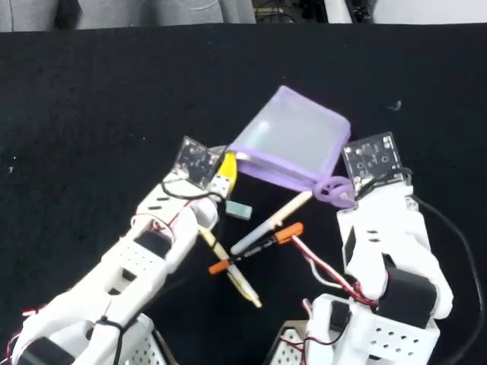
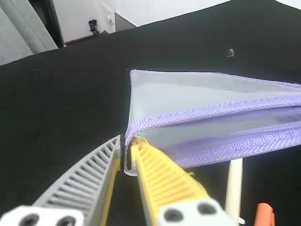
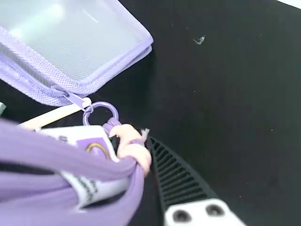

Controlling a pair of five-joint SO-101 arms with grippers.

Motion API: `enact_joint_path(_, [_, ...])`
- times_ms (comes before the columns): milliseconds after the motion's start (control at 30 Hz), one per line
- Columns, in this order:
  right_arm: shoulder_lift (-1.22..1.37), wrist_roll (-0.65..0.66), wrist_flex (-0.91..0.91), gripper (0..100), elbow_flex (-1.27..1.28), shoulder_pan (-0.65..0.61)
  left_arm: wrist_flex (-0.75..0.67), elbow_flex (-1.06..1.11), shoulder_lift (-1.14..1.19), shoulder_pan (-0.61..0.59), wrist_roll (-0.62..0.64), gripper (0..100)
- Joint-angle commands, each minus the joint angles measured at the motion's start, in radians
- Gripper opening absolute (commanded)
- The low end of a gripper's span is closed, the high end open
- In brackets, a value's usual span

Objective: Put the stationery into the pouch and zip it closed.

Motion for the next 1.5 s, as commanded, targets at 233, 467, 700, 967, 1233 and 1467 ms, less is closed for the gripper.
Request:
enact_joint_path(233, [0.005,0.002,-0.006,1.1,-0.058,0.008,0.143,-0.074,-0.034,0.101,-0.009,5])
enact_joint_path(467, [0.005,0.002,-0.006,1.1,-0.058,0.006,0.152,-0.153,0.118,0.104,0.028,17])
enact_joint_path(700, [0.005,0.002,-0.006,1.1,-0.058,0.006,0.15,-0.254,0.279,0.131,0.031,17])
enact_joint_path(967, [0.005,0.002,-0.006,1.1,-0.053,0.006,-0.061,-0.268,0.328,0.128,0.032,17])
enact_joint_path(1233, [0.005,0.002,-0.006,1.1,-0.051,0.006,-0.104,-0.447,0.56,0.111,0.032,17])
enact_joint_path(1467, [0.005,0.002,-0.008,1.1,-0.05,0.006,-0.104,-0.616,0.698,0.114,0.026,6])
